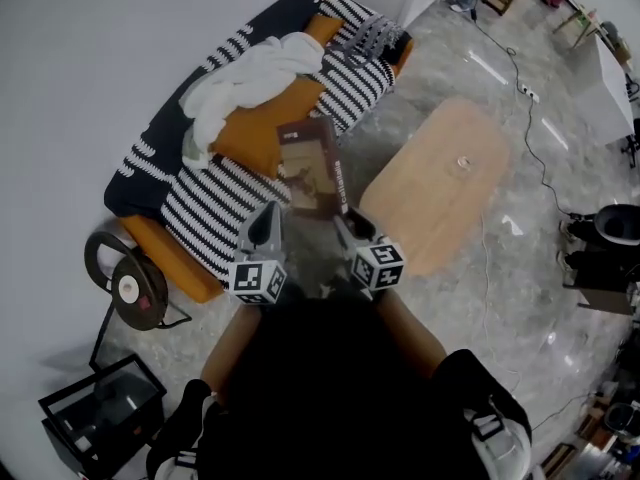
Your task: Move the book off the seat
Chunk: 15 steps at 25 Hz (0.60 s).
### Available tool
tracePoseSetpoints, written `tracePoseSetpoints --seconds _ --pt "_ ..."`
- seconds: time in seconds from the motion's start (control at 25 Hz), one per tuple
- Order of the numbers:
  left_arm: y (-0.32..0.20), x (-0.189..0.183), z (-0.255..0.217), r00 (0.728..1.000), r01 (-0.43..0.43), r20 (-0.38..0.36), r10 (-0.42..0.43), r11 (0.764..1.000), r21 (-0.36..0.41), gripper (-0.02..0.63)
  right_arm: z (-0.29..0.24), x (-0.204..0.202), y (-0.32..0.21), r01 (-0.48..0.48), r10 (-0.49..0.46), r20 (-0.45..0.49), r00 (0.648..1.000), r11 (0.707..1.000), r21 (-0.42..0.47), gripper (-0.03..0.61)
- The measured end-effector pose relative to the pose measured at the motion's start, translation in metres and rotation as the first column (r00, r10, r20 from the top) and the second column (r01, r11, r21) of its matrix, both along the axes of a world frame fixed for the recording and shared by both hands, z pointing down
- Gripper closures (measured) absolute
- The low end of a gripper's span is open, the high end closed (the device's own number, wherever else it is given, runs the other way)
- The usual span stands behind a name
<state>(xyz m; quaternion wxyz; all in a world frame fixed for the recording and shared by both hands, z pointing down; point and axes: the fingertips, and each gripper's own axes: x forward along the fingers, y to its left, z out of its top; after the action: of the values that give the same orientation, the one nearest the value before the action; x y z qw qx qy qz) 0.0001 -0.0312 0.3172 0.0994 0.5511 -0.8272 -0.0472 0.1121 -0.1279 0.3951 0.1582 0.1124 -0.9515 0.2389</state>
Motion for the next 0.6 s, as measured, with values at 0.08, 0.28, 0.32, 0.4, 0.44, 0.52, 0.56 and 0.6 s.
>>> tracePoseSetpoints --seconds 0.08,0.28,0.32,0.4,0.44,0.52,0.56,0.6 --pt "-0.006 0.004 0.0 1.0 -0.025 0.003 0.025 1.0 -0.001 0.607 0.003 0.007 -0.004 -0.029 0.029 0.001 1.0 1.0 -0.011 0.431" --pt "-0.058 0.04 0.002 0.995 -0.104 0.007 0.104 0.994 -0.022 0.607 0.015 0.055 -0.052 -0.13 0.13 -0.006 0.992 0.99 -0.054 0.431" --pt "-0.071 0.048 0.004 0.993 -0.117 0.004 0.117 0.993 -0.027 0.607 0.02 0.066 -0.063 -0.155 0.155 -0.01 0.988 0.985 -0.072 0.431" --pt "-0.092 0.061 0.007 0.99 -0.141 -0.008 0.141 0.99 -0.029 0.607 0.031 0.084 -0.083 -0.21 0.209 -0.018 0.978 0.972 -0.105 0.431" --pt "-0.101 0.067 0.009 0.988 -0.155 -0.014 0.154 0.988 -0.03 0.607 0.036 0.093 -0.092 -0.235 0.234 -0.022 0.972 0.965 -0.116 0.431" --pt "-0.122 0.083 0.013 0.981 -0.192 -0.02 0.191 0.981 -0.04 0.607 0.046 0.112 -0.111 -0.282 0.28 -0.034 0.959 0.951 -0.129 0.431" --pt "-0.134 0.091 0.016 0.977 -0.215 -0.024 0.214 0.976 -0.045 0.607 0.052 0.12 -0.12 -0.305 0.303 -0.04 0.952 0.943 -0.133 0.431" --pt "-0.145 0.098 0.019 0.971 -0.24 -0.028 0.239 0.969 -0.049 0.607 0.057 0.129 -0.129 -0.33 0.327 -0.047 0.944 0.934 -0.138 0.431"
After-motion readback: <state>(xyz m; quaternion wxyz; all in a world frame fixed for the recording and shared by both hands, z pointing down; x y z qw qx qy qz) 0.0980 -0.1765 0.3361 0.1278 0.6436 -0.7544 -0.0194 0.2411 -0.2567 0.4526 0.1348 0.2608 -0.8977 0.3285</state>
